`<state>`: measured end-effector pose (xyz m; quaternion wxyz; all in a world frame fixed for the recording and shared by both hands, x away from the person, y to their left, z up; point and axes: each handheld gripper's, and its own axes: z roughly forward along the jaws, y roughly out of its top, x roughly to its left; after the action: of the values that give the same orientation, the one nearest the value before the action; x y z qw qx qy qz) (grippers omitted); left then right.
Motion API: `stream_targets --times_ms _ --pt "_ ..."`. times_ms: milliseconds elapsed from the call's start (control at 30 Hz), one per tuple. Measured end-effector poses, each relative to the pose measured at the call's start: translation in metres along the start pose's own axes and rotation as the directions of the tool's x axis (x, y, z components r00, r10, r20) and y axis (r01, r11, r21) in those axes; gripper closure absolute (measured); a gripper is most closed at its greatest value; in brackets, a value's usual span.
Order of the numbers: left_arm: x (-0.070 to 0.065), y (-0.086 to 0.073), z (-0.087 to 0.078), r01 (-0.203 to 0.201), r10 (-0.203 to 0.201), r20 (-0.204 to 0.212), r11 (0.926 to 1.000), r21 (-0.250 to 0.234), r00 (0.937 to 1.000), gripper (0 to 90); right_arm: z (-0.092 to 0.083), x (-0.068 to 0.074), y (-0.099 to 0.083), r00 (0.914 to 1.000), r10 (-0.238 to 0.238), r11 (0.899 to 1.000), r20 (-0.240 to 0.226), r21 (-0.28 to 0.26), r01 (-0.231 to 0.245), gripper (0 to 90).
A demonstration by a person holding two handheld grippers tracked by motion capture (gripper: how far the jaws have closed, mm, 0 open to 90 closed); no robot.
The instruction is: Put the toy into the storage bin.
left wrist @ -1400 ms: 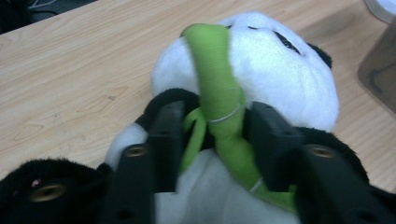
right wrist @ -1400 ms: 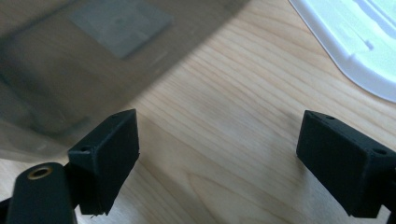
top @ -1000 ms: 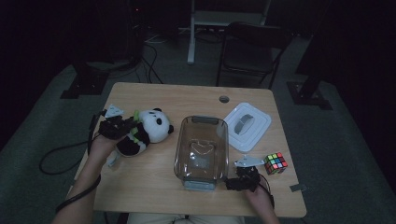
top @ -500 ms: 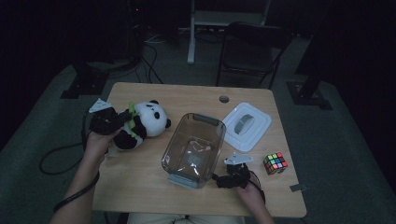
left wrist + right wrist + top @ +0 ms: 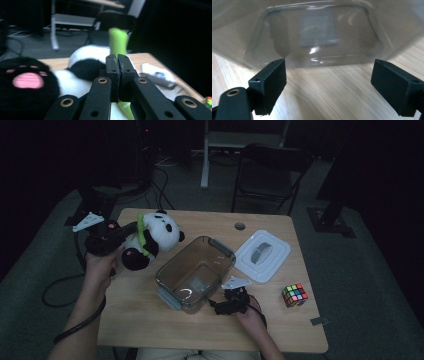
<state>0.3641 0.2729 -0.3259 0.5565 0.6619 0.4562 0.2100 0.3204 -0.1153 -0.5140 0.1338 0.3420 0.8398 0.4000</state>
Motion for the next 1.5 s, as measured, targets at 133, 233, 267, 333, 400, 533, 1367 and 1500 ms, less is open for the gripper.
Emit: stream_targets --times_ms 133,233,267,333,400,533,1367,1500 --pt "-0.004 0.0 0.008 -0.037 0.038 -0.018 0.9985 0.039 0.9991 89.6 0.008 0.007 0.003 0.9999 -0.015 1.0 -0.003 0.004 0.015 12.7" --pt "-0.001 -0.008 0.014 -0.031 0.031 -0.004 0.9975 0.064 0.9995 89.8 0.008 0.006 -0.001 0.9998 -0.005 1.0 -0.017 0.005 0.005 12.7" --pt "-0.001 -0.009 0.015 -0.033 0.033 0.01 0.9969 0.071 0.9994 89.8 0.007 0.005 -0.002 0.9999 -0.003 1.0 -0.013 0.006 0.003 12.7" --pt "-0.004 -0.008 0.013 -0.037 0.037 0.001 0.9982 0.048 0.9993 89.9 0.005 0.003 -0.003 0.9999 0.004 1.0 -0.014 0.004 -0.003 12.7" --pt "-0.006 -0.004 0.011 -0.042 0.041 0.004 0.9986 0.033 0.9991 89.9 0.004 0.002 -0.003 0.9998 0.012 1.0 -0.014 0.002 -0.012 12.7" --pt "-0.014 0.009 0.005 -0.05 0.05 0.015 0.9987 -0.009 0.9986 89.9 0.002 0.0 -0.006 0.9997 0.02 1.0 -0.012 0.002 -0.02 12.7" --pt "-0.089 0.01 0.044 -0.036 0.037 0.268 0.9993 -0.008 0.9626 89.8 0.0 -0.003 -0.009 0.9994 0.025 1.0 -0.023 0.005 -0.025 12.8" --pt "-0.1 -0.004 0.057 -0.051 0.034 0.3 0.9976 0.048 0.9533 89.8 0.0 -0.002 -0.009 0.9994 0.025 1.0 -0.024 0.005 -0.025 12.8"
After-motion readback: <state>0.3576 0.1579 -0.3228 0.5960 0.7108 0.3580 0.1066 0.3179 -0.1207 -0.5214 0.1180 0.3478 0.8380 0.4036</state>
